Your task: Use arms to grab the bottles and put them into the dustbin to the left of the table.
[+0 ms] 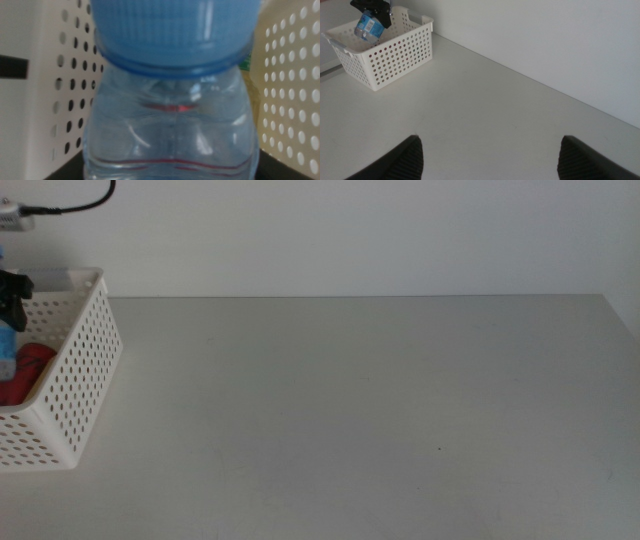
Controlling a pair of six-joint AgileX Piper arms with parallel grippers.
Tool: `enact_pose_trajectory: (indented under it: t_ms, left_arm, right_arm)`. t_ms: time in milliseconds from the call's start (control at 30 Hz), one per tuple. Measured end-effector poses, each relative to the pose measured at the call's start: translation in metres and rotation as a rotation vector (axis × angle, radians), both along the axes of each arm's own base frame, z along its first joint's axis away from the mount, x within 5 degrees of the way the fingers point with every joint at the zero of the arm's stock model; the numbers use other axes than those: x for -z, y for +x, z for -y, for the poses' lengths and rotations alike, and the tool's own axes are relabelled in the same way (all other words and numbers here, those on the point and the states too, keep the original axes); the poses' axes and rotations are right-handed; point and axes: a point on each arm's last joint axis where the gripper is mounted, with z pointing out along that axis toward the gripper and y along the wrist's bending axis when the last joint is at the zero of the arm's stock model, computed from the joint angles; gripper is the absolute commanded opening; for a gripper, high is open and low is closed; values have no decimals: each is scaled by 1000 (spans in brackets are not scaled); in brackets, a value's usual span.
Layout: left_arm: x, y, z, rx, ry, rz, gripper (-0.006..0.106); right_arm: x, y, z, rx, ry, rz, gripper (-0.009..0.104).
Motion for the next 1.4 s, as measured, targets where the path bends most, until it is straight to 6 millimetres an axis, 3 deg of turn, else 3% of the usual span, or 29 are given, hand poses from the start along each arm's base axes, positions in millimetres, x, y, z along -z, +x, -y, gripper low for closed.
enact_pose_trajectory:
  t_ms: [167,300,433,667,933,1233,1400]
  left_arm:
    - [32,12,-2,20,-35,-69,0]
    - [46,18,-2,38,-47,-88,11]
    - [46,19,-2,64,-36,-89,34]
    - [51,21,1,78,-44,-103,92]
    - [40,22,21,80,-19,-89,94]
    - [-16,-5,42,46,0,-49,94]
    - [-49,-23,66,99,-6,4,94]
  right_arm:
    - [0,0,0,0,0,0,75]
    - [0,0,0,0,0,0,75]
    - [0,0,0,0,0,0,75]
    - [0,0,0,0,0,0,75]
    - [0,0,0,0,-1,-1,75]
    - [0,0,0,0,-1,-1,75]
    - [0,0,0,1,-1,0,75]
